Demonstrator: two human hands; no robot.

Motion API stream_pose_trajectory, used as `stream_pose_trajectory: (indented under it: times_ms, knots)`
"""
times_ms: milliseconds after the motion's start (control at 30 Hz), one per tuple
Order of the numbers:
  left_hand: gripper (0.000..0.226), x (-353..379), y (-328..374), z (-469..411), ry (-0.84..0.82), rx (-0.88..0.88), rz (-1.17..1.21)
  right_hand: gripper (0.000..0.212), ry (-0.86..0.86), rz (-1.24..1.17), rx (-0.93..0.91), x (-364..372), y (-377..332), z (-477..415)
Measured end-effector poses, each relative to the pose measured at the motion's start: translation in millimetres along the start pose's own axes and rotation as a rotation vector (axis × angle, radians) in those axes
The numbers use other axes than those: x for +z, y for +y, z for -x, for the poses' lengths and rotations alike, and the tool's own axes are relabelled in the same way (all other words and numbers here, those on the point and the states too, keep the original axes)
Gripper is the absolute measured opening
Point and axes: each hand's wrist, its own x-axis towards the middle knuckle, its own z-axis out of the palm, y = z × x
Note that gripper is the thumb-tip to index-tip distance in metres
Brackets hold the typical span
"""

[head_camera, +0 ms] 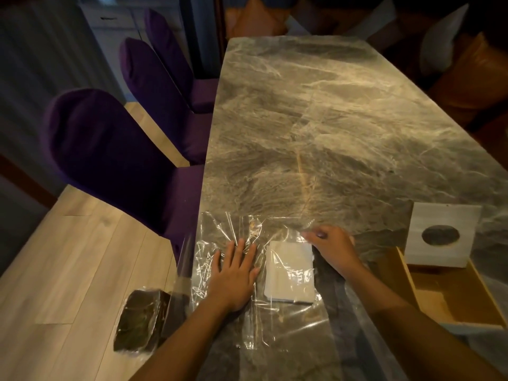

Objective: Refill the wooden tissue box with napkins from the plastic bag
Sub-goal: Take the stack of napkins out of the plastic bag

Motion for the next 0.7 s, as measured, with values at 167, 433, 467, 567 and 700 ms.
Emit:
stream_pose_trajectory:
  times_ms: [167,433,467,567,700]
  knots:
    - [0.054,-1.0,-0.2,-0.7,-0.027,-0.016,-0.004,0.037,-0.225,0.168,-0.128,-4.2,-27.4,5.7]
    - [0.053,-0.7,-0.2,-1.6,-0.048,-0.026,-0.001,0.073,-0.490,0.522,-0.194,-4.0,-45.4,4.4]
    - [0.052,-1.1,0.1,-1.3,-0.051,-0.027,-0.001,0.076,-0.523,0.537,-0.177,-3.0,-43.9,1.8]
    - [0.052,-2.2,0.8,-0.6,-0.047,-0.033,0.001,0.081,-0.580,0.486,-0.119,2.7,-32.8,-3.8]
    - [0.051,-1.5,-0.7,0.3,-0.038,-0.025,-0.001,0.058,-0.528,0.327,-0.065,-4.0,-26.3,0.0]
